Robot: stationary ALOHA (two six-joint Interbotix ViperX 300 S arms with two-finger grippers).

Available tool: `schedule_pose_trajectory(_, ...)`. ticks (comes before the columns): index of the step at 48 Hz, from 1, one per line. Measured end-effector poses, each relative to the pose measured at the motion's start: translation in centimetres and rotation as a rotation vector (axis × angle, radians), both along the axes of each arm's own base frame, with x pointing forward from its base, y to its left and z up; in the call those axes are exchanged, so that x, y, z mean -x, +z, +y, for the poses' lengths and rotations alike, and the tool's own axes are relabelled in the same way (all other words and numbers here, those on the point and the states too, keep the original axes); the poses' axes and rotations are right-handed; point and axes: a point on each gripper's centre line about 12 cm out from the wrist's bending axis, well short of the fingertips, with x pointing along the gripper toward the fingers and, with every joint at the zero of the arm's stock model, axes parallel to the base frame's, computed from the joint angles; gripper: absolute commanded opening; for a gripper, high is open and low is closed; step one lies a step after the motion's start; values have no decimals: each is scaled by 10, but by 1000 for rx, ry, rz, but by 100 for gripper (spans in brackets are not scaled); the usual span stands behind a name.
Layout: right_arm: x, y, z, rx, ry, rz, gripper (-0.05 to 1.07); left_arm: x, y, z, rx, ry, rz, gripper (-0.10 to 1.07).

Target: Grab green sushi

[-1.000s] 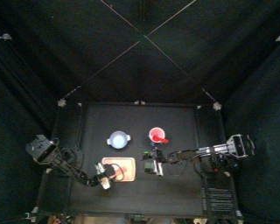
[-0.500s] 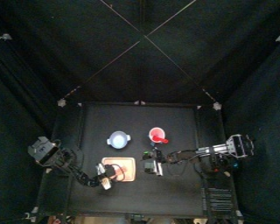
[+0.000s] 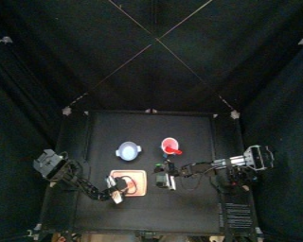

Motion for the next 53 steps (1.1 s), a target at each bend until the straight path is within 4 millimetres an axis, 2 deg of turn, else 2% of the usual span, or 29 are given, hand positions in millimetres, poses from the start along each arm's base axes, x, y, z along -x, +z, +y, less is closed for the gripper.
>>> schedule_pose_trajectory(5,0,1,0,1,1,-2,96,-1,0,-1,-2,0,-2,91)
schedule_pose_trajectory(15,0,1,0,1,1,-2,96,-3,1,1,-17,-5,-8,70)
schedule_pose_trajectory(23,-1,-1,0,0,0,2,96,-4,6,5,-58,-37,-20,58)
schedule_pose_trajectory(27,0,-1,0,0,0,2,96,-3,16,8,-75,-58,-49,56)
schedule_pose_trajectory(31,0,-1,-1,0,-2,3,96,-2,35,12,-78,-90,-98,56)
schedule_pose_trajectory(35,0,-1,-1,1,-2,3,96,1,55,18,-59,-98,-148,56)
schedule_pose_trajectory(41,-1,-1,-1,0,-3,2,96,10,73,29,-2,-89,-205,56)
schedule_pose_trajectory(53,-1,-3,-2,1,-4,8,96,24,90,40,58,-82,-266,55)
